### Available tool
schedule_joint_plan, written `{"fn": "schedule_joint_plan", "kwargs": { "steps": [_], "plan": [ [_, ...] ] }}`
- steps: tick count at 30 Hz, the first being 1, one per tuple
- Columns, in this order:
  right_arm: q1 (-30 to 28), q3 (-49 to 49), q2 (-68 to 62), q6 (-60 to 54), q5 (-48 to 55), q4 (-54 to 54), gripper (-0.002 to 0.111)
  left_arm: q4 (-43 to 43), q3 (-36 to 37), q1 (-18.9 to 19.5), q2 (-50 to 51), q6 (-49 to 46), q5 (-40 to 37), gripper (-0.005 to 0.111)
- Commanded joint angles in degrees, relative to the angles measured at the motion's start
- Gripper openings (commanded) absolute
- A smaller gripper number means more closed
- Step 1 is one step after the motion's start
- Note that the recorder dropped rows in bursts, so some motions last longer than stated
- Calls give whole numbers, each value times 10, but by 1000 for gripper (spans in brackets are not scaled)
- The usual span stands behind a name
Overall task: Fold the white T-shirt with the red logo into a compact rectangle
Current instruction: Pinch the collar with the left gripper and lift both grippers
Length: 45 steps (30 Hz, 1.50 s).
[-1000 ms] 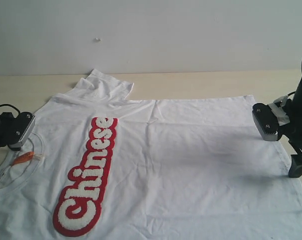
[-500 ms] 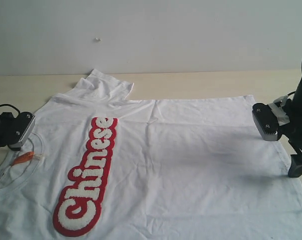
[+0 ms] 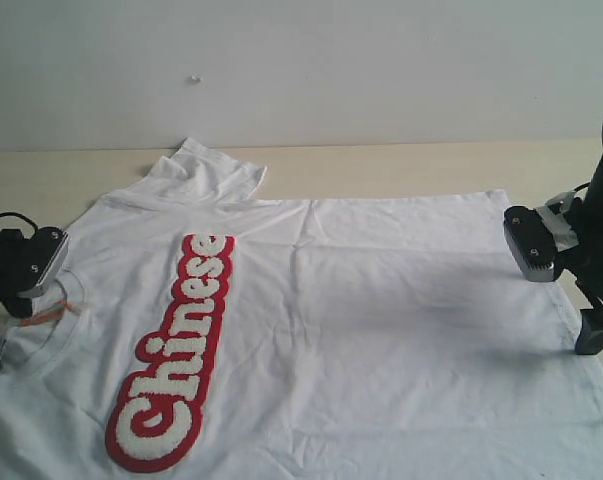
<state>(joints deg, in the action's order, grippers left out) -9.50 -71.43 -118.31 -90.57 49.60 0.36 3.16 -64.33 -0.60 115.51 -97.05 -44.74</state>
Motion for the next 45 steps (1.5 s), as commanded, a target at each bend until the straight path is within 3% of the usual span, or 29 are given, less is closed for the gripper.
{"fn": "schedule_joint_plan", "kwargs": {
  "steps": [1, 28, 41, 45],
  "plan": [
    [-1, 1, -14, -2, -15, 12, 105, 6, 17, 0, 30, 0, 95, 2],
    [-1, 1, -14, -2, -15, 13, 105, 2, 17, 0, 30, -17, 96, 1],
    [-1, 1, -14, -2, -15, 13, 105, 26, 17, 0, 30, -17, 100, 1],
    [-1, 1, -14, -2, -15, 13, 105, 67, 17, 0, 30, -17, 100, 1]
  ]
}}
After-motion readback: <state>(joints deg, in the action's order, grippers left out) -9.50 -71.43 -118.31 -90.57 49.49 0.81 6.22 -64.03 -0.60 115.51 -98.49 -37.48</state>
